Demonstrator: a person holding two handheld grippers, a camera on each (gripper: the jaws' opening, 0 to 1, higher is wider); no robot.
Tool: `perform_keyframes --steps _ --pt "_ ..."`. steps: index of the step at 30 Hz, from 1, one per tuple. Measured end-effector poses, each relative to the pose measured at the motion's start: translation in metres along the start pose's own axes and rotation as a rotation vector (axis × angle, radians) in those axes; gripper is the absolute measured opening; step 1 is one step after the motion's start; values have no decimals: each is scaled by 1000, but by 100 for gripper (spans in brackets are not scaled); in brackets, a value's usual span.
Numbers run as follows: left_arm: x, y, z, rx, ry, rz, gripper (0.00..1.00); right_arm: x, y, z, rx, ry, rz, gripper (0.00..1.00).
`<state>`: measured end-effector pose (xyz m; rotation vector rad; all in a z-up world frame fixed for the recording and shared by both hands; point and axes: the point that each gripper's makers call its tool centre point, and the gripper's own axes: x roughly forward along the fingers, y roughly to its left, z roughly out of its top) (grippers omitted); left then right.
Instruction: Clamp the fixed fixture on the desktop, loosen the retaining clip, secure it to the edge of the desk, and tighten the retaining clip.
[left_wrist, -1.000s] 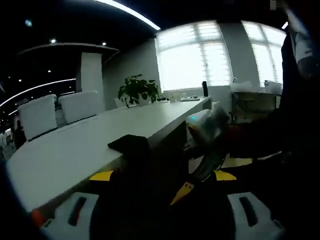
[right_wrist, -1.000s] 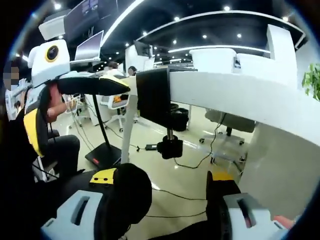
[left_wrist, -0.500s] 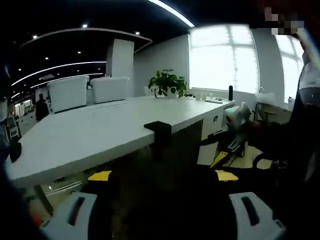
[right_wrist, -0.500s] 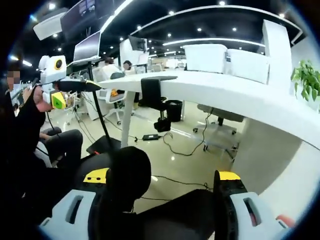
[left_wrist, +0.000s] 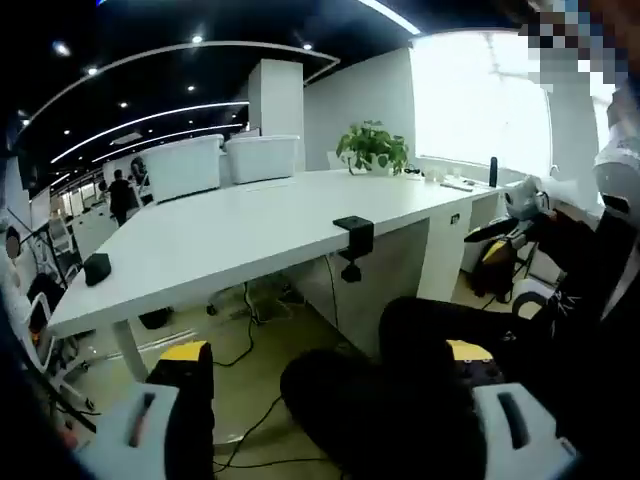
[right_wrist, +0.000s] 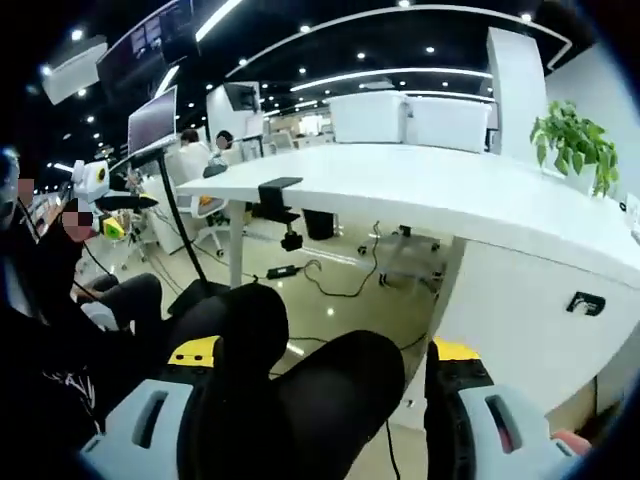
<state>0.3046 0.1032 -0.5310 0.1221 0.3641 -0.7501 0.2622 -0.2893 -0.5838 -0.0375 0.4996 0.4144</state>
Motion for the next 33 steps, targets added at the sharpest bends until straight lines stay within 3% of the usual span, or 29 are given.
perform_keyframes --steps 6,10,19,33 --pt "-32 10 3 -26 -3 56 90 -39 -9 5 -6 -13 -47 77" --pt "-56 10 8 -28 -17 93 90 -53 -8 16 -39 -54 -54 76" --pt "-81 0 8 -24 -54 111 90 -57 24 25 -58 -90 9 76" --pt "-89 -5 13 -11 -86 124 90 -53 25 29 -53 -86 11 74"
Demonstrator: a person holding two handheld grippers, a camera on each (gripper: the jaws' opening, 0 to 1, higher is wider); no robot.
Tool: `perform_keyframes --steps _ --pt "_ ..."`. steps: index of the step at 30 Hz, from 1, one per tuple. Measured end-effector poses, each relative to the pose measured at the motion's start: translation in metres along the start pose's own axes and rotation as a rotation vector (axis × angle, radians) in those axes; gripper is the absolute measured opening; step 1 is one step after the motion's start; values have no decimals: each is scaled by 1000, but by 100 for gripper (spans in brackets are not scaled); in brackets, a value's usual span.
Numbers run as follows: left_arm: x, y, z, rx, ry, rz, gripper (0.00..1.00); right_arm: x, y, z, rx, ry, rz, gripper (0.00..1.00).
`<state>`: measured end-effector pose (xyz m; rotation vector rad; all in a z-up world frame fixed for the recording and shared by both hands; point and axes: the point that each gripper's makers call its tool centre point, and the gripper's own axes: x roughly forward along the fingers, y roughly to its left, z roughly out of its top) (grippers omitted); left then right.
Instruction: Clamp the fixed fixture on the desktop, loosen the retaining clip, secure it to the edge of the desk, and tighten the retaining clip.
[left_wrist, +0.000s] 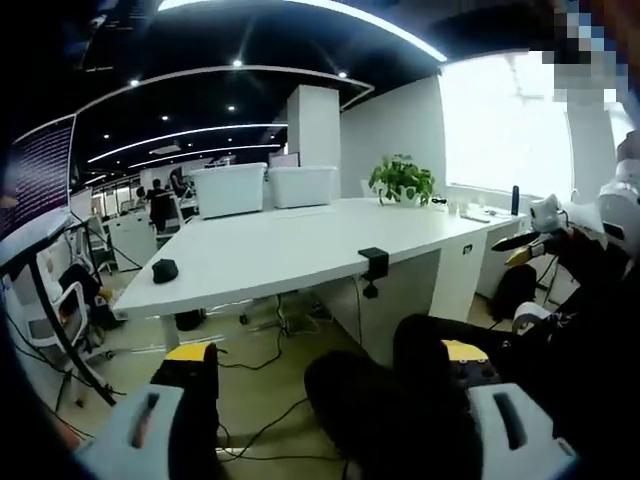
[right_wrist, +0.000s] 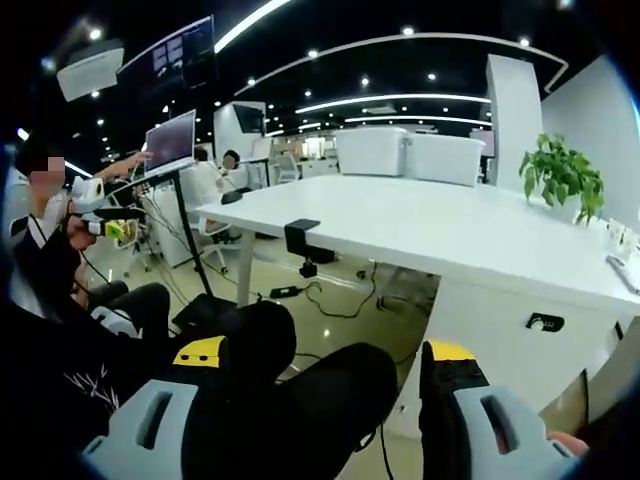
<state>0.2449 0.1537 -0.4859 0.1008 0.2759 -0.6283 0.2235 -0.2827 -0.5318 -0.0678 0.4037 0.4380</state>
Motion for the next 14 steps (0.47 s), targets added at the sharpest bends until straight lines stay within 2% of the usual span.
perform_keyframes --steps 5,14 --pt "5 1 -1 6 7 -2 90 2 -6 -4 8 28 -21 73" --pt "12 1 -2 8 19 -4 90 3 -14 -12 19 35 -40 71"
